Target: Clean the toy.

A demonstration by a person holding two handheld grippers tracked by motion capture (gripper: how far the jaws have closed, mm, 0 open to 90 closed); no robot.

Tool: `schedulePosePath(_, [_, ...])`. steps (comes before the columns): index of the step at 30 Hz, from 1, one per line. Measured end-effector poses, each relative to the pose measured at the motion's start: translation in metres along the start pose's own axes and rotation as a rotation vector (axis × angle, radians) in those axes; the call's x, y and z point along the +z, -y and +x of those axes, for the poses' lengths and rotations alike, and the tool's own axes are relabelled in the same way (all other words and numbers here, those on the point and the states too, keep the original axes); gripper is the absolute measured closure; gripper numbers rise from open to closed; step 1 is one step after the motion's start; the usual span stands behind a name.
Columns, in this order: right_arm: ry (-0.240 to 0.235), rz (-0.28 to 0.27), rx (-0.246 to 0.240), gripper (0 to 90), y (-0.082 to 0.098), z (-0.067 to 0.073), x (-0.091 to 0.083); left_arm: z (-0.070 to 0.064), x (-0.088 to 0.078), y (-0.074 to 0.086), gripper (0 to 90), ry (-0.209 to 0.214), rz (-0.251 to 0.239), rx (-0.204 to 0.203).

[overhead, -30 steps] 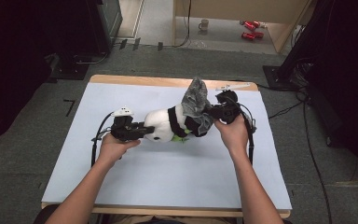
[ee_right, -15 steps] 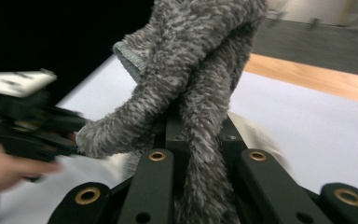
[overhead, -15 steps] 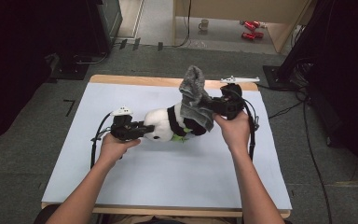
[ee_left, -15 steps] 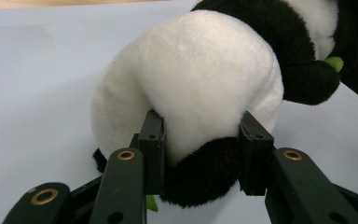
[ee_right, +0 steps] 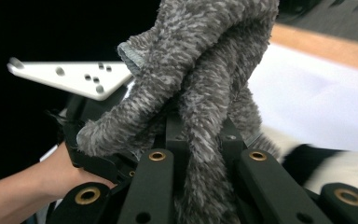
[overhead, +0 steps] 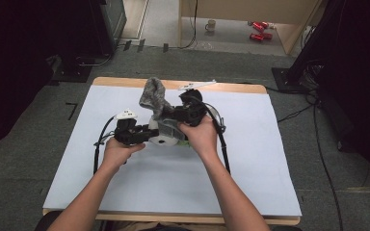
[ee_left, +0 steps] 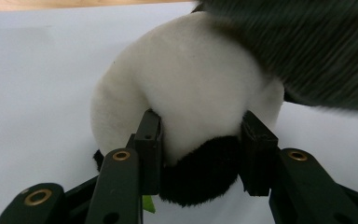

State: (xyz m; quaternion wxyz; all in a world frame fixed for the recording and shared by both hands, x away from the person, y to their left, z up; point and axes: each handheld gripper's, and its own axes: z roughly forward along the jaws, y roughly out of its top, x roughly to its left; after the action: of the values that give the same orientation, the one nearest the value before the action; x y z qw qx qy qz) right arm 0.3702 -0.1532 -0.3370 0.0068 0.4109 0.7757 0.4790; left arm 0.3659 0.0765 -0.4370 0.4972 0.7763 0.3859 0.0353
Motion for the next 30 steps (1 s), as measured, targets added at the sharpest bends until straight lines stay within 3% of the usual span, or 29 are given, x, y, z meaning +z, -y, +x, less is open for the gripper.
schedulePosePath(2, [0.004, 0.033, 0.015, 80.6, 0.005, -0.002, 0.015, 0.0, 0.0, 0.0, 58.5, -0.001, -0.005, -0.002])
schedulePosePath(3, [0.026, 0.058, 0.03, 80.6, 0.008, -0.004, 0.024, 0.0, 0.0, 0.0, 58.5, 0.0, -0.005, -0.005])
schedulePosePath(5, [0.079, 0.094, 0.013, 80.6, 0.014, -0.009, 0.033, 0.0, 0.0, 0.0, 58.5, -0.005, 0.004, -0.003])
schedulePosePath(7, [0.065, 0.077, 0.033, 80.5, 0.018, -0.016, 0.032, 0.0, 0.0, 0.0, 58.7, -0.01, 0.003, 0.001])
schedulePosePath(8, [0.08, 0.075, 0.021, 80.5, 0.019, -0.017, 0.03, 0.0, 0.0, 0.0, 58.9, -0.017, 0.004, 0.008])
schedulePosePath(10, [0.144, 0.09, -0.015, 80.5, 0.018, -0.02, 0.019, 0.001, 0.0, 0.0, 59.2, -0.014, 0.009, 0.005])
schedulePosePath(12, [0.182, 0.09, -0.014, 80.5, 0.019, -0.027, 0.006, 0.002, -0.001, 0.0, 59.6, -0.013, 0.011, 0.002])
schedulePosePath(14, [0.178, 0.071, 0.007, 80.5, 0.02, -0.036, -0.007, 0.002, 0.0, 0.0, 59.9, -0.01, 0.011, 0.0])
schedulePosePath(18, [0.192, 0.048, -0.002, 80.4, 0.024, -0.046, -0.03, 0.003, 0.0, 0.0, 60.4, -0.003, 0.015, 0.003])
schedulePosePath(22, [0.206, 0.006, 0.024, 80.3, 0.027, -0.057, -0.053, 0.011, -0.002, 0.0, 60.5, 0.016, 0.019, -0.012])
schedulePosePath(28, [0.2, -0.019, 0.045, 80.2, 0.04, -0.077, -0.07, 0.018, -0.004, 0.001, 60.5, 0.041, 0.034, -0.008])
schedulePosePath(30, [0.165, -0.044, 0.042, 80.2, 0.045, -0.086, -0.073, 0.022, -0.006, 0.001, 60.6, 0.053, 0.04, -0.009])
